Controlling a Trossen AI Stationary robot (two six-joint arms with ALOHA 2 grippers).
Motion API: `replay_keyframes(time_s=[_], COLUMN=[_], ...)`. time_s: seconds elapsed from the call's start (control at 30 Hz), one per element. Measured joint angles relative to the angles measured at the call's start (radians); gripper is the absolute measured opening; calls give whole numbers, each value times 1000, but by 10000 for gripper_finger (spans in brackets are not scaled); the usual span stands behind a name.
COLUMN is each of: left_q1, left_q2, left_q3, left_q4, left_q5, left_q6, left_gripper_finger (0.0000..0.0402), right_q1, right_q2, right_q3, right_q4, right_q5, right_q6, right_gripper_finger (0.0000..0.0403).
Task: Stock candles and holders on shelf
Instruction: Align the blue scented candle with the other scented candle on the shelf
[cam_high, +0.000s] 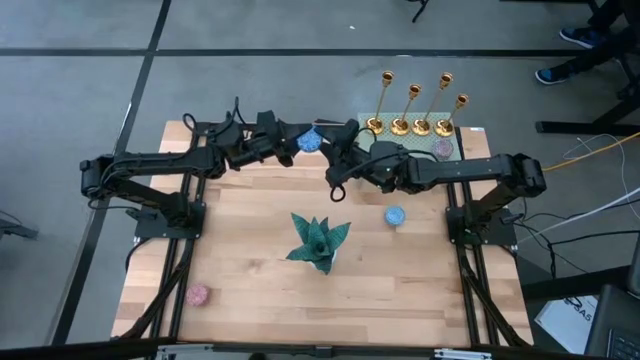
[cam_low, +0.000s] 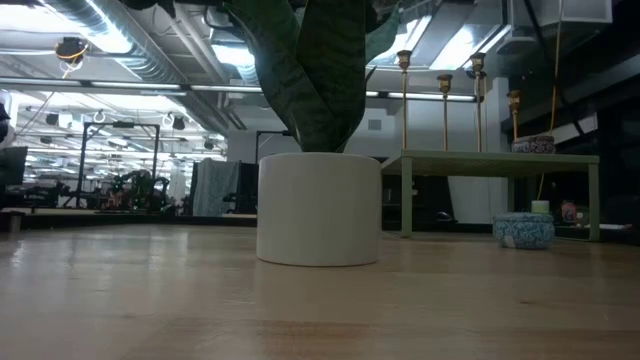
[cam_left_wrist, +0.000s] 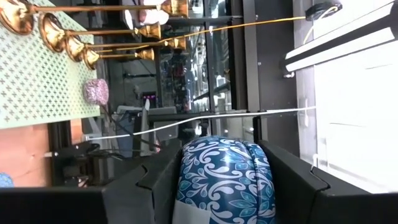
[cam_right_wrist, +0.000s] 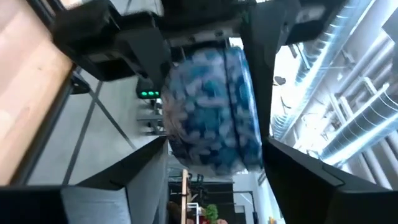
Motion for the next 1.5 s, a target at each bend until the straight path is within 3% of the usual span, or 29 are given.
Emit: replay_keyframes(time_s=[0.37,1.03,1.5], left_q1=[0,13,7], left_q2=[-2,1,1], left_q3=[0,1,1], left_q4=[10,8,13], left_q5=[-3,-16,-7], left_q6=[-10,-2,-2], left_gripper_finger=[188,184,185], right_q1=[-1,28,-8], right_q2=[-2,2,1], right_q3=[0,0,0], right_q4=[23,21,18], right_q5=[-57,-198,-145], right_q6=[-48,-93,-134], right_gripper_finger=[198,227,218])
